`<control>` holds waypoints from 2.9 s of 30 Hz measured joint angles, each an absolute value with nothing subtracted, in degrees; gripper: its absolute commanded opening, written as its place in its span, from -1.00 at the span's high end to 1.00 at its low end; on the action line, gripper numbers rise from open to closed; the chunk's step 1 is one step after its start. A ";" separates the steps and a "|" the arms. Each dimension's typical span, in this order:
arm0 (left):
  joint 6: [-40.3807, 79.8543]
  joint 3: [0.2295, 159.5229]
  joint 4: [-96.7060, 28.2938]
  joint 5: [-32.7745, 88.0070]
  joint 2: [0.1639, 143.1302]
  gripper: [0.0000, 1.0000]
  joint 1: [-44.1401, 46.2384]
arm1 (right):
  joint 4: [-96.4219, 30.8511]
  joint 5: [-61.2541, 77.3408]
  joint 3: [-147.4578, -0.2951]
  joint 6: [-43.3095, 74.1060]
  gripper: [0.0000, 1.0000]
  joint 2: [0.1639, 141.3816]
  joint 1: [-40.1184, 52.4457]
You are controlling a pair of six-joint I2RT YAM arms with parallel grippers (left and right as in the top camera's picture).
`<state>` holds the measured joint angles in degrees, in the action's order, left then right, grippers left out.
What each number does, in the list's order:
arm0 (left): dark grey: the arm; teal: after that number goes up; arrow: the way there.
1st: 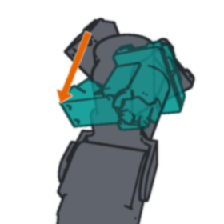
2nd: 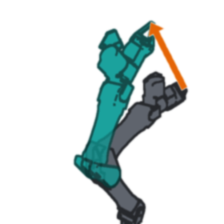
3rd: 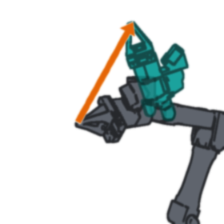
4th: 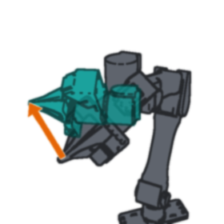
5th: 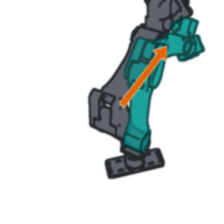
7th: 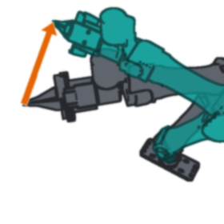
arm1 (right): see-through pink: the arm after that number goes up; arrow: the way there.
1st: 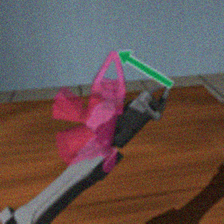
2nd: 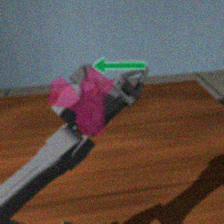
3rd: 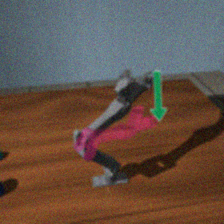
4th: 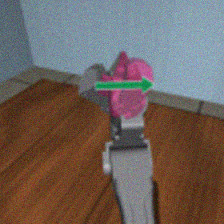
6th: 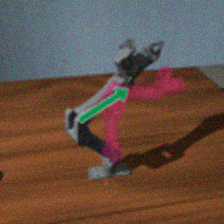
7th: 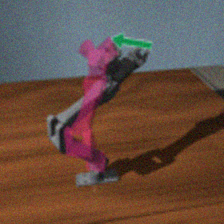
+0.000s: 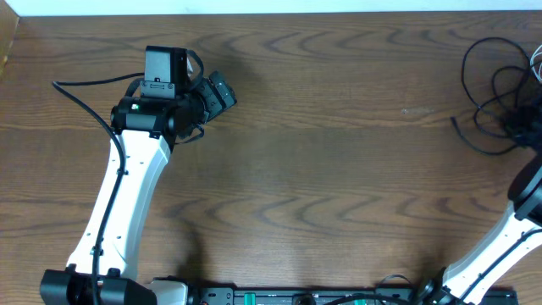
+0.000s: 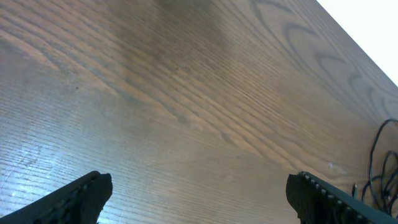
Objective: Untangle cables
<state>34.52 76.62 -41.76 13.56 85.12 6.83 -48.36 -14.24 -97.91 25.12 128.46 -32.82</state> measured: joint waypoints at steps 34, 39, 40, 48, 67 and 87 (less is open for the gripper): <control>34.54 76.62 -41.76 13.56 85.12 -0.90 6.83 | -93.76 20.49 -147.72 -3.46 -0.79 121.49 -17.41; 34.52 76.62 -41.71 13.56 85.12 -0.90 6.83 | -96.31 25.78 -148.51 -5.69 -0.99 112.51 -11.05; 34.52 76.62 -41.74 13.56 85.12 -0.90 6.83 | -96.90 26.33 -148.57 -5.56 -0.99 110.48 -10.11; 34.52 76.62 -41.74 13.56 85.12 -0.90 6.83 | -97.08 27.07 -149.23 -4.60 -0.98 102.32 -5.13; 34.52 76.62 -41.76 13.58 85.12 -0.90 6.83 | -94.52 17.58 -139.98 -9.91 -0.99 96.90 8.93; 34.54 76.62 -41.74 13.56 85.12 -0.90 6.83 | -38.46 13.52 -73.43 -21.74 -0.99 68.03 8.01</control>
